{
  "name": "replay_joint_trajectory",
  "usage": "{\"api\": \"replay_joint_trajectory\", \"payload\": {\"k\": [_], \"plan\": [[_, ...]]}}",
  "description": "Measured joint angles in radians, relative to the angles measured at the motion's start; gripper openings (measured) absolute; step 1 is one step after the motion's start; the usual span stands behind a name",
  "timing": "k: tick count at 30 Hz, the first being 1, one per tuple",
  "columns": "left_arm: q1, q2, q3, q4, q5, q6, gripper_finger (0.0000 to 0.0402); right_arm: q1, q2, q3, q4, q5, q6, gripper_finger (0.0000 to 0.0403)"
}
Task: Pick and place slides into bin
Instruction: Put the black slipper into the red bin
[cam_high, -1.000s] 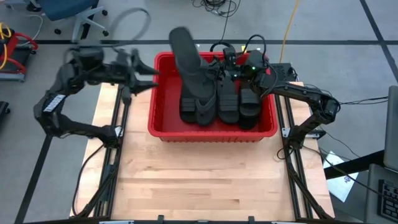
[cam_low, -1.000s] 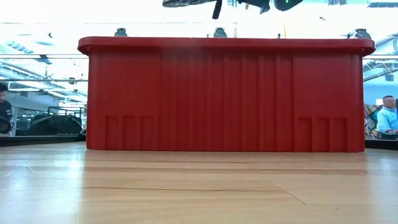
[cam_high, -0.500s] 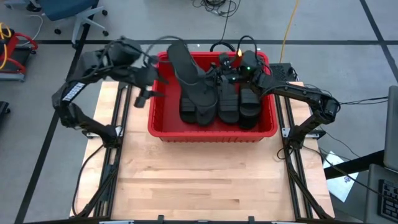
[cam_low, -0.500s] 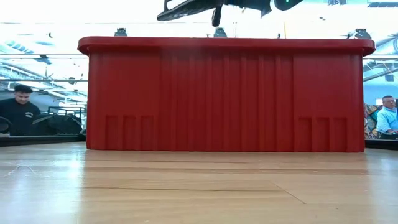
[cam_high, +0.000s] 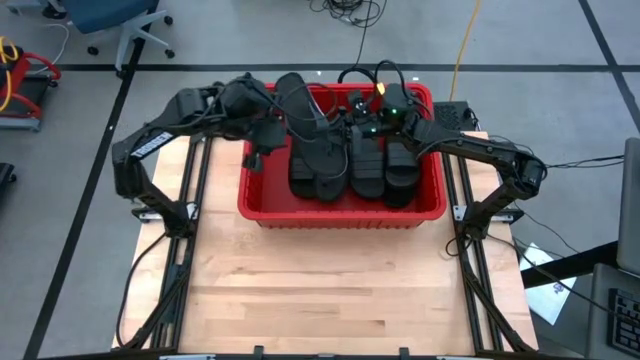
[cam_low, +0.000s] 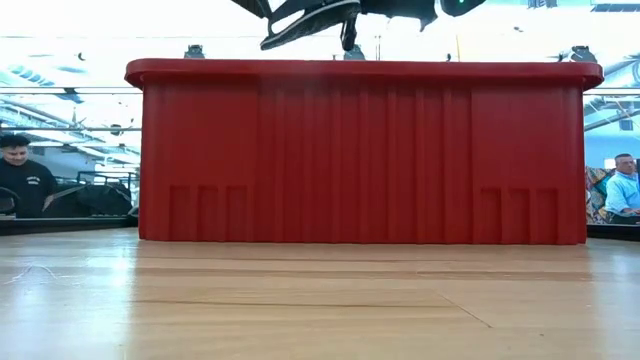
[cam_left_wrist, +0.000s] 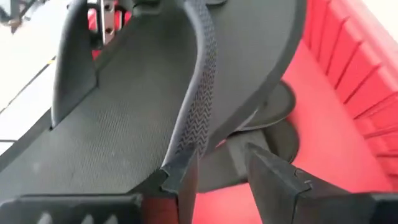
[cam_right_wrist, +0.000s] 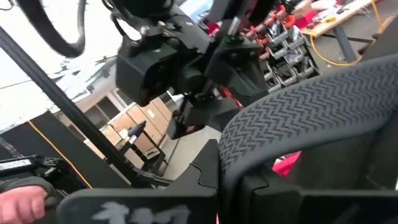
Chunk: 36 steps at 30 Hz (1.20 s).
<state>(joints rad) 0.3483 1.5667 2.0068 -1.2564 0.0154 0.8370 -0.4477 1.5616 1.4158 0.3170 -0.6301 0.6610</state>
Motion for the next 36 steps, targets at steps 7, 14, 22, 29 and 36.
{"api": "replay_joint_trajectory", "payload": {"k": [7,14,22,29,36], "plan": [[-0.043,0.000,0.025,-0.022,-0.050,-0.008,0.0138,-0.003,0.000,0.000,-0.064,0.004,-0.029,0.0000],[-0.054,-0.005,0.075,-0.014,-0.084,0.021,0.0156,-0.002,0.000,0.000,-0.051,0.005,-0.028,0.0000],[-0.028,0.072,0.065,0.013,-0.013,0.026,0.0157,0.018,0.000,0.000,-0.031,0.006,-0.010,0.0000],[-0.053,0.110,0.065,0.017,-0.070,0.017,0.0157,0.024,0.000,0.000,-0.032,0.029,-0.015,0.0000],[-0.099,0.100,0.065,0.001,-0.075,0.015,0.0153,0.024,0.000,0.000,-0.037,0.026,-0.029,0.0000]]}}
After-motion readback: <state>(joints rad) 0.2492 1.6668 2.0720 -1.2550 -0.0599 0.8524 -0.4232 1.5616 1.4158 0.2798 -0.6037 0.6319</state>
